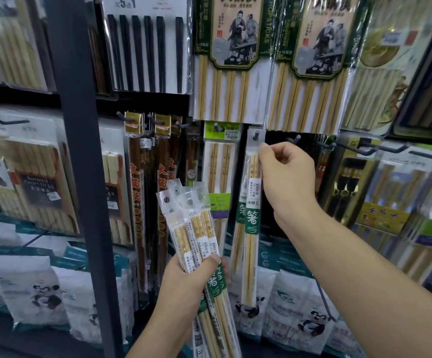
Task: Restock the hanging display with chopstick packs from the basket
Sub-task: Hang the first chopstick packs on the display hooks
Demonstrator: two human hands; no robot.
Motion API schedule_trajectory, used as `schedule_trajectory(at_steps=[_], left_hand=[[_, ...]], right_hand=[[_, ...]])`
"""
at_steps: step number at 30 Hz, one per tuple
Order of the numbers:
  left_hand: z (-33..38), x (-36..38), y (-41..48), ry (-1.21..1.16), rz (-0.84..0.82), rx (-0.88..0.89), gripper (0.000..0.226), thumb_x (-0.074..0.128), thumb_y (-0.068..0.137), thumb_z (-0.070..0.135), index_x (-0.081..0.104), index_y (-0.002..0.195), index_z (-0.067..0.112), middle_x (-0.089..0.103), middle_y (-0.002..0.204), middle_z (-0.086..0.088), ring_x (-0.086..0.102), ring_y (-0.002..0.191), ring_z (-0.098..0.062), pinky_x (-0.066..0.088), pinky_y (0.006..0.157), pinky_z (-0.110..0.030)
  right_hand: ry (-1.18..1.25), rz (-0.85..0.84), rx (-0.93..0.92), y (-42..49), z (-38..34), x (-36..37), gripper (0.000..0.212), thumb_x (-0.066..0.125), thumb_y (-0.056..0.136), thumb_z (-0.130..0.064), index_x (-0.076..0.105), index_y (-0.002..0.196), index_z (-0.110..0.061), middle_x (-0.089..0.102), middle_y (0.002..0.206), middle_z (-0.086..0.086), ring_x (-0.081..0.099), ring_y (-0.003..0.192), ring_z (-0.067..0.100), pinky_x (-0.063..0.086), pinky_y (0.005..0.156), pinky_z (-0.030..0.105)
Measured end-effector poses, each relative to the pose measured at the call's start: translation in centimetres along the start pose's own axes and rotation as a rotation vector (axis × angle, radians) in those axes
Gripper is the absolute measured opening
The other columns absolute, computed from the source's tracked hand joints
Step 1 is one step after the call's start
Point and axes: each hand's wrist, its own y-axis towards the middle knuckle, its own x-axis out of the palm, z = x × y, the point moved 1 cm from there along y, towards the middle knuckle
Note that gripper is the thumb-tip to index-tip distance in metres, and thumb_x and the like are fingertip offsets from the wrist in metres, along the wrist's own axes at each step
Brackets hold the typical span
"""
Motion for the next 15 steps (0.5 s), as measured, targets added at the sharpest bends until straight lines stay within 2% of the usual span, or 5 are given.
schedule_trajectory(at_steps=[4,8,10,13,15], left_hand=[[-0.1,0.0,0.1,0.024,-0.001,0.007,0.019,0.070,0.094,0.006,0.066,0.111,0.002,0.076,0.091,-0.024,0.075,0.077,-0.041,0.062,0.065,-0.042],[0.0,0.1,0.0,0.026,0.012,0.000,0.014,0.074,0.092,0.008,0.071,0.104,0.014,0.077,0.091,-0.023,0.076,0.080,-0.041,0.063,0.065,-0.041],[0.0,0.1,0.0,0.039,0.013,0.002,0.013,0.075,0.092,0.010,0.075,0.096,0.022,0.077,0.093,-0.022,0.077,0.083,-0.039,0.063,0.068,-0.042],[0.0,0.3,-0.1,0.042,-0.017,0.006,0.012,0.079,0.087,0.012,0.077,0.094,0.022,0.077,0.097,-0.022,0.077,0.086,-0.040,0.063,0.069,-0.042],[0.0,0.5,-0.2,0.046,-0.038,0.010,0.015,0.081,0.080,0.019,0.077,0.094,0.024,0.077,0.096,-0.019,0.077,0.085,-0.039,0.063,0.069,-0.041]], right_hand=[[-0.036,0.018,0.001,0.0,0.6,0.1,0.027,0.064,0.099,-0.033,0.069,0.080,-0.015,0.056,0.064,-0.014,0.050,0.058,-0.003,0.042,0.058,0.009],[-0.044,0.040,-0.013,-2.1,1.0,-0.3,0.023,0.067,0.096,-0.037,0.063,0.084,-0.018,0.056,0.072,-0.011,0.050,0.060,-0.006,0.041,0.059,0.007],[-0.041,-0.084,-0.009,-3.9,1.3,-0.3,0.021,0.068,0.096,-0.036,0.066,0.082,-0.019,0.060,0.068,-0.008,0.053,0.061,-0.005,0.043,0.059,0.008],[-0.097,-0.371,0.027,-6.3,1.7,0.2,0.017,0.069,0.095,-0.034,0.073,0.083,-0.024,0.070,0.077,-0.008,0.062,0.069,0.000,0.049,0.063,0.012],[-0.131,-0.437,0.038,-7.0,1.9,0.4,0.016,0.068,0.096,-0.030,0.074,0.083,-0.024,0.071,0.078,-0.003,0.065,0.070,0.005,0.053,0.064,0.016]])
